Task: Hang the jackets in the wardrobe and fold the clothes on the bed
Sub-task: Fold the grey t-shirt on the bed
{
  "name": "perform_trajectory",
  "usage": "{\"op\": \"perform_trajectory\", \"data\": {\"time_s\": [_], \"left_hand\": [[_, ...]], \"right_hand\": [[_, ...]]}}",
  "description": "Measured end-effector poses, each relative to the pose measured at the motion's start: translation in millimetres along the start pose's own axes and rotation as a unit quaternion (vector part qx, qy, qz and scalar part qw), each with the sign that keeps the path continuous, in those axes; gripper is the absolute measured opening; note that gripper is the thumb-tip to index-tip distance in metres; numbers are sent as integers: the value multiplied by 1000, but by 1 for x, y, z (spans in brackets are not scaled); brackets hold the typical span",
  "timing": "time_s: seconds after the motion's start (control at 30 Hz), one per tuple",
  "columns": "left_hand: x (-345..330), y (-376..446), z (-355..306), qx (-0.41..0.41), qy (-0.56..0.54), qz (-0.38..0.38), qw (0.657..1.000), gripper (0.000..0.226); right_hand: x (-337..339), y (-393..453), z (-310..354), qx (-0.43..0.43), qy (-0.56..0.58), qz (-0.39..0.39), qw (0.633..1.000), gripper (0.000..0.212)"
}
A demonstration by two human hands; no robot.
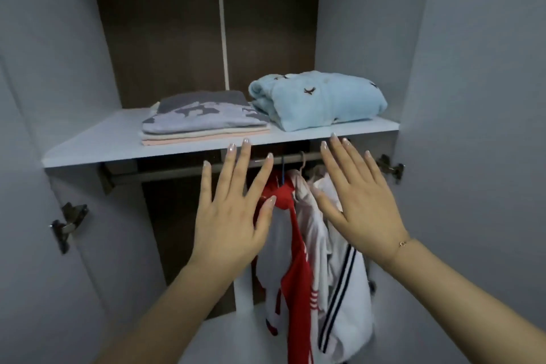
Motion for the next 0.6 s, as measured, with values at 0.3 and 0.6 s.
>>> {"op": "perform_trajectory", "data": {"time_s": [0.3,0.6], "left_hand": [[38,-81,-181,-114,-203,55,971,63],[118,-144,-439,-294,-406,54,864,62]], "right_hand": [[110,-225,-64,-184,-152,73,968,68],[293,-454,-135,-408,-295,77,861,66]]}}
Point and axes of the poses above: each hand's wrist, its own y-axis towards the middle knuckle, its own x-axis out of the back of the hand, z = x × y, the point moved 6 cm from there along y, towards the middle knuckle, and after that the axes turned 9 degrees about -z, right-handed, at the moved point
